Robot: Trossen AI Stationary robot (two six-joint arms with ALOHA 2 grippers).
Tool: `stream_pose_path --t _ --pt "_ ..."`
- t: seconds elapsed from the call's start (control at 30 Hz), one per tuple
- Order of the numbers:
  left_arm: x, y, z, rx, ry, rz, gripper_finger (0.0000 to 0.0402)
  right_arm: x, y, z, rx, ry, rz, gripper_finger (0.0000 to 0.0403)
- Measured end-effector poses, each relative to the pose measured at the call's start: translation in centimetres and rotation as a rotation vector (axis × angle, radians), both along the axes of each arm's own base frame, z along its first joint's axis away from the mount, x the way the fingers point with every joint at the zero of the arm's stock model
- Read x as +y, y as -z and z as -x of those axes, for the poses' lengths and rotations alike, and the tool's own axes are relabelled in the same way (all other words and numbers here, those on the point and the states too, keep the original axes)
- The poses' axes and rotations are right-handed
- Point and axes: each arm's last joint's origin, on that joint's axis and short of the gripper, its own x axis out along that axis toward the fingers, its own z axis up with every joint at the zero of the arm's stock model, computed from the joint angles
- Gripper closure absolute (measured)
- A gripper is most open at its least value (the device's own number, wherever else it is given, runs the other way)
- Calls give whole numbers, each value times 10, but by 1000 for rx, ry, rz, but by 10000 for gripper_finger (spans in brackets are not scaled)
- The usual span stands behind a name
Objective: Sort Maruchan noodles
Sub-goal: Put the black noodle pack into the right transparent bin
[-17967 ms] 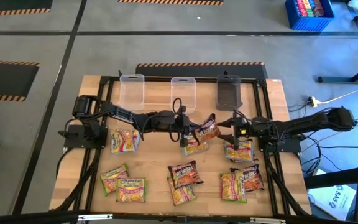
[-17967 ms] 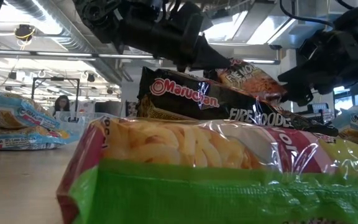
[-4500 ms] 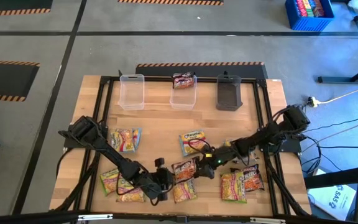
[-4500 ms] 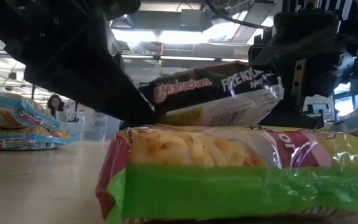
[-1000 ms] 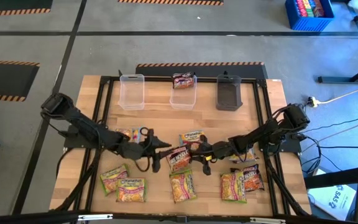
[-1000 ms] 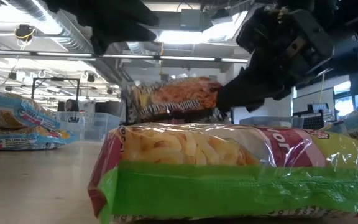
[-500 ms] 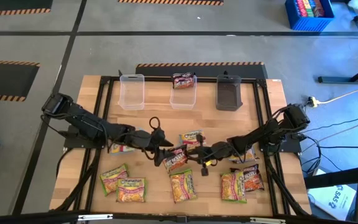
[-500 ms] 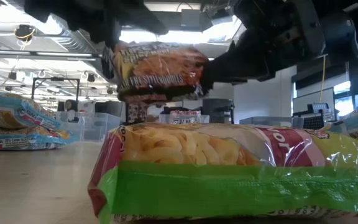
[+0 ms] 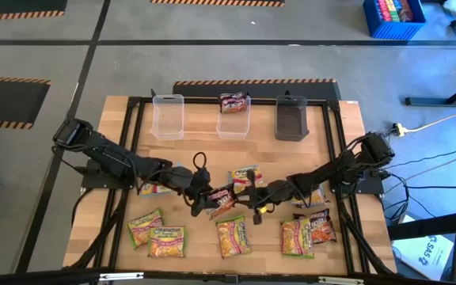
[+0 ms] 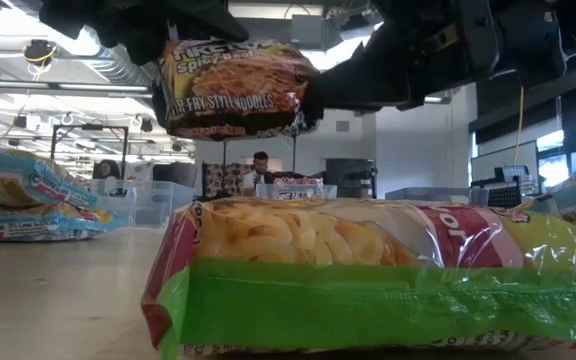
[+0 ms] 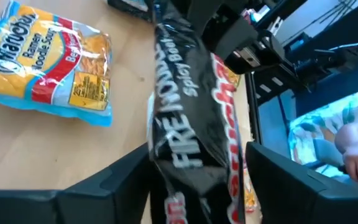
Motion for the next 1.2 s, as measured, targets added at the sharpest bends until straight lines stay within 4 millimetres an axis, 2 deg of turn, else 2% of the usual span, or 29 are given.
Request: stream_pose_path --t 0.23,0.33,0.43,0.6,0.73,0.9,1.03,1.2 --pt "1 1 0 12 38 7 241 2 -7 -7 11 4 -20 359" --pt "2 1 0 14 63 7 267 3 -8 -8 31 17 -43 317" --pt "5 1 -1 8 73 -13 276 3 -9 -9 51 23 -47 261" --pt "20 -3 -3 -29 63 -88 277 -3 -25 11 187 -8 -18 194" --pt "47 -10 -10 -14 38 -200 277 -19 -32 39 269 30 64 178" --pt "88 -30 -18 62 -9 -375 278 -44 -33 69 261 79 64 187" --pt "119 -60 -23 75 -54 -527 278 -56 -28 85 247 105 -6 202" --pt "166 -92 -28 125 -94 -697 278 -57 -20 93 239 138 -46 214"
